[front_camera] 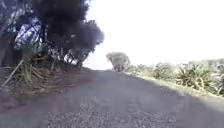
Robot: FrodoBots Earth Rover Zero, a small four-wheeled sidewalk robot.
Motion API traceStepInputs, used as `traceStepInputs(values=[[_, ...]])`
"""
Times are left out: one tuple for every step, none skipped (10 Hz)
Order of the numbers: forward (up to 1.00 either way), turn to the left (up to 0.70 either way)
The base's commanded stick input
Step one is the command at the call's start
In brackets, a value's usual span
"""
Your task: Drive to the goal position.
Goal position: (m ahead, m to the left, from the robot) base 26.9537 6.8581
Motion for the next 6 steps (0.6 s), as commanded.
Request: traceStepInputs(values=[[1.0,0.0],[1.0,0.0],[1.0,0.0],[1.0,0.0],[1.0,0.0],[1.0,0.0]])
